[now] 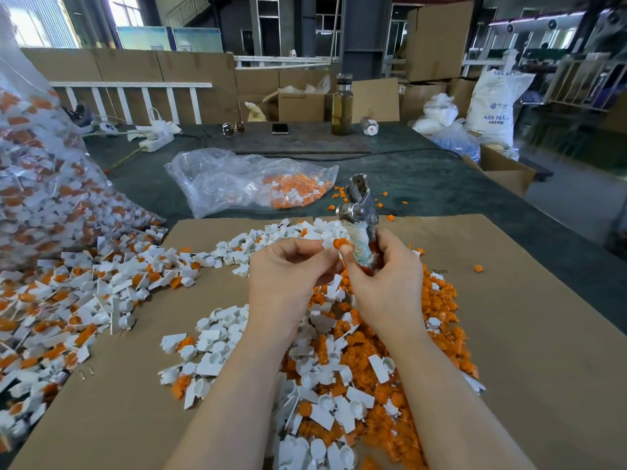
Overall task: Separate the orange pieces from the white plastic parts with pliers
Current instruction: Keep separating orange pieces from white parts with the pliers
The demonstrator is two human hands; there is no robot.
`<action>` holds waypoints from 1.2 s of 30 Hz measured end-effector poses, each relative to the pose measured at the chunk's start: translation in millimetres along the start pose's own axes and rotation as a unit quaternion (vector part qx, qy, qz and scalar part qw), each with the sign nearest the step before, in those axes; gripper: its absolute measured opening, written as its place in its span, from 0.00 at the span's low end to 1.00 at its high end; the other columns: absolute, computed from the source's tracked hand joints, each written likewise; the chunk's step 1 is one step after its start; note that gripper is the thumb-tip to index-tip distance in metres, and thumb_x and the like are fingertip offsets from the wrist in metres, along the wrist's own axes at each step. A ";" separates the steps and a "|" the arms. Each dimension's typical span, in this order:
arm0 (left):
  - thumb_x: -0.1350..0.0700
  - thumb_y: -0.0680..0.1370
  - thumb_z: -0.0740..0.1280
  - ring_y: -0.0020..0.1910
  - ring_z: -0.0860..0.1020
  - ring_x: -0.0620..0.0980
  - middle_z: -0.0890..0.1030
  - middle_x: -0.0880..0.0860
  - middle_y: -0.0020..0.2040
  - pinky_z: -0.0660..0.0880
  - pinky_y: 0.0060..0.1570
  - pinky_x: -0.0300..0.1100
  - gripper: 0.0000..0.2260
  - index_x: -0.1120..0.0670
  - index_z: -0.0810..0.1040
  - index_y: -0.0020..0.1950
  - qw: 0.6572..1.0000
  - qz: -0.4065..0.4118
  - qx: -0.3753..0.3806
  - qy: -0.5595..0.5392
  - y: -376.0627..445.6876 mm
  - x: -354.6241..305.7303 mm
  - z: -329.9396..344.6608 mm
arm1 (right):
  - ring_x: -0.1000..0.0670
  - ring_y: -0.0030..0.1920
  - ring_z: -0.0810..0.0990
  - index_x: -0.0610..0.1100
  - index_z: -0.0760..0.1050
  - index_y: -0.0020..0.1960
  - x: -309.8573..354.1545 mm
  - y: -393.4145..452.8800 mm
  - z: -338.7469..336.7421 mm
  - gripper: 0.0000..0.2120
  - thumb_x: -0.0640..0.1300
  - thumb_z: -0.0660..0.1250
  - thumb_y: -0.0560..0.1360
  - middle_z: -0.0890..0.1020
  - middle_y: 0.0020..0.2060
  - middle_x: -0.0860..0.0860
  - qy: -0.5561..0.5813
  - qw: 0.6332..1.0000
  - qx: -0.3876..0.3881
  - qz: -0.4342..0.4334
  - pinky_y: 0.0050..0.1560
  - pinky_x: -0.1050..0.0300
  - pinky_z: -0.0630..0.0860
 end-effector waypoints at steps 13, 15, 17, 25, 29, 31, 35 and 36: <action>0.63 0.71 0.77 0.38 0.85 0.56 0.85 0.53 0.34 0.84 0.44 0.50 0.07 0.53 0.84 0.37 0.997 0.028 -0.012 0.069 1.3 -3.0 -0.8 | 0.55 0.32 0.73 0.48 0.74 0.41 -0.2 0.7 -0.3 0.07 0.44 0.72 0.73 0.74 0.30 0.58 -0.013 1.000 0.015 0.003 0.30 0.67 0.66; 0.63 0.71 0.77 0.38 0.86 0.55 0.85 0.53 0.34 0.84 0.44 0.50 0.07 0.53 0.84 0.38 0.996 0.031 -0.014 0.077 1.4 -3.7 -1.0 | 0.54 0.32 0.73 0.48 0.74 0.41 0.3 1.0 -0.5 0.07 0.45 0.72 0.73 0.75 0.30 0.58 -0.011 1.000 0.015 0.002 0.30 0.66 0.67; 0.63 0.71 0.77 0.38 0.86 0.54 0.85 0.53 0.34 0.84 0.45 0.51 0.06 0.54 0.84 0.38 0.996 0.032 -0.014 0.078 1.2 -4.1 -0.7 | 0.54 0.33 0.74 0.48 0.74 0.41 -0.1 1.0 -0.6 0.07 0.44 0.72 0.73 0.75 0.30 0.58 -0.019 1.000 0.015 0.000 0.30 0.66 0.67; 0.62 0.71 0.77 0.41 0.85 0.57 0.86 0.52 0.35 0.82 0.48 0.57 0.06 0.53 0.84 0.37 0.995 0.030 -0.019 0.089 0.4 -5.8 -0.1 | 0.56 0.35 0.76 0.50 0.74 0.42 -0.1 2.0 1.7 0.07 0.45 0.72 0.73 0.76 0.31 0.60 -0.027 0.999 0.030 0.006 0.31 0.66 0.70; 0.62 0.71 0.77 0.41 0.85 0.57 0.85 0.52 0.35 0.82 0.48 0.56 0.08 0.51 0.83 0.36 0.994 0.028 -0.037 0.100 1.3 -5.1 -1.3 | 0.59 0.39 0.77 0.53 0.74 0.45 -2.3 2.4 4.7 0.07 0.46 0.72 0.74 0.77 0.33 0.62 -0.035 0.998 0.054 0.023 0.33 0.64 0.71; 0.61 0.71 0.77 0.40 0.84 0.57 0.85 0.51 0.34 0.82 0.47 0.56 0.09 0.50 0.82 0.35 0.993 0.026 -0.048 0.105 2.1 -4.3 -2.2 | 0.60 0.38 0.77 0.53 0.74 0.46 -3.6 2.3 6.1 0.07 0.46 0.72 0.73 0.76 0.33 0.62 -0.042 0.997 0.065 0.027 0.33 0.67 0.68; 0.55 0.70 0.79 0.38 0.84 0.52 0.84 0.47 0.32 0.83 0.44 0.52 0.09 0.48 0.81 0.33 0.990 0.031 -0.060 0.127 3.6 -3.8 -4.5 | 0.59 0.34 0.75 0.51 0.75 0.46 -3.7 1.6 7.3 0.05 0.44 0.71 0.73 0.76 0.33 0.61 -0.045 0.995 0.085 0.027 0.34 0.66 0.67; 0.55 0.71 0.78 0.37 0.84 0.50 0.84 0.46 0.32 0.82 0.43 0.49 0.09 0.48 0.81 0.33 0.989 0.034 -0.062 0.132 4.1 -3.4 -5.2 | 0.58 0.35 0.76 0.51 0.75 0.46 -3.2 1.6 7.6 0.05 0.44 0.71 0.73 0.77 0.34 0.61 -0.042 0.994 0.092 0.028 0.34 0.64 0.69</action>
Point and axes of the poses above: each hand's wrist, its own y-axis towards the middle knuckle, its own z-axis out of the palm, x = y × z, the point moved 5 cm from there along y, towards the middle knuckle
